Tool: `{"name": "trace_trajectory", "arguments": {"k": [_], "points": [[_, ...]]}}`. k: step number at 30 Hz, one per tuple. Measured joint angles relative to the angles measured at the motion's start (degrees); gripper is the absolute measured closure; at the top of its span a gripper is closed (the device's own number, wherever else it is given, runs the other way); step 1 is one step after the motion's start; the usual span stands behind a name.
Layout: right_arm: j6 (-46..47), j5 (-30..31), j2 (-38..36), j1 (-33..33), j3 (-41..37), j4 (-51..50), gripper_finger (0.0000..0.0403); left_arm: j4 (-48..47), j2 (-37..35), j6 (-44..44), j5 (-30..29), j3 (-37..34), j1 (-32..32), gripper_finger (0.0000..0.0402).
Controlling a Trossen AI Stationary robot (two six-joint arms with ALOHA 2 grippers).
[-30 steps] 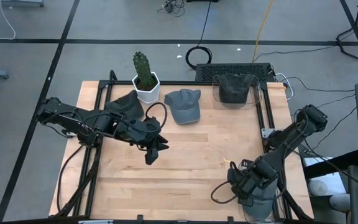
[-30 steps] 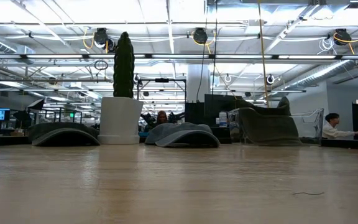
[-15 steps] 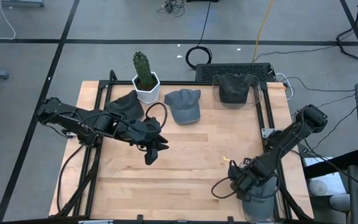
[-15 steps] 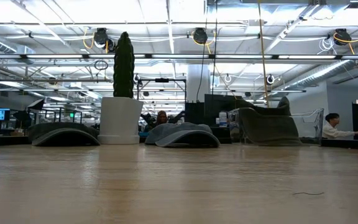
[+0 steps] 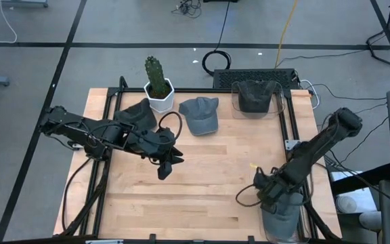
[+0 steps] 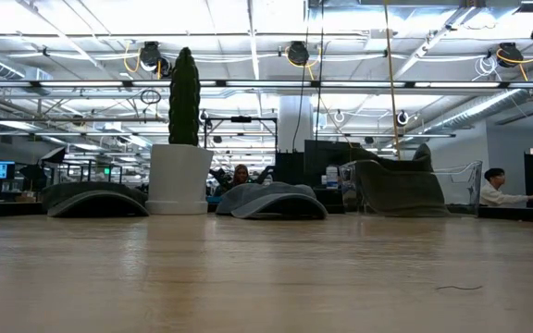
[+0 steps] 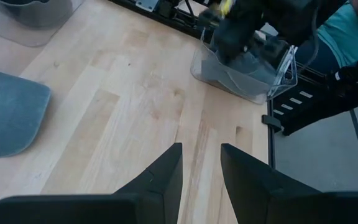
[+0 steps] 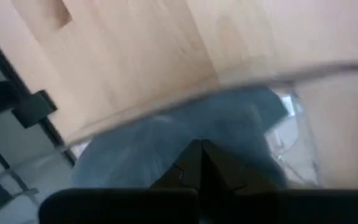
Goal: Pick & Place hat
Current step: Put the bottom gray cap into the bottom transparent bin
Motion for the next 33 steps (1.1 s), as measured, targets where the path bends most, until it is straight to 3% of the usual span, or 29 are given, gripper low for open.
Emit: {"name": "trace_trajectory", "arguments": {"k": [7,12,18,33], "points": [[9.45,-2.08,-11.32,0.64,-0.02,-5.15,0.0403,0.3,0.01,-0.04,0.04,0.0,0.0,0.0284],[15.48,-11.8,-16.05,3.19,0.25,-5.48,0.0403,0.39,0.01,-0.51,0.03,0.0,0.0,0.0284],[19.82,-19.73,-15.42,8.9,1.99,-4.31,0.0403,0.43,0.01,-1.06,0.0,0.0,0.0,0.0284],[22.11,-19.62,-10.77,12.59,-6.92,-2.51,0.0403,0.51,0.01,-1.45,-0.2,0.0,0.0,0.0284]]}}
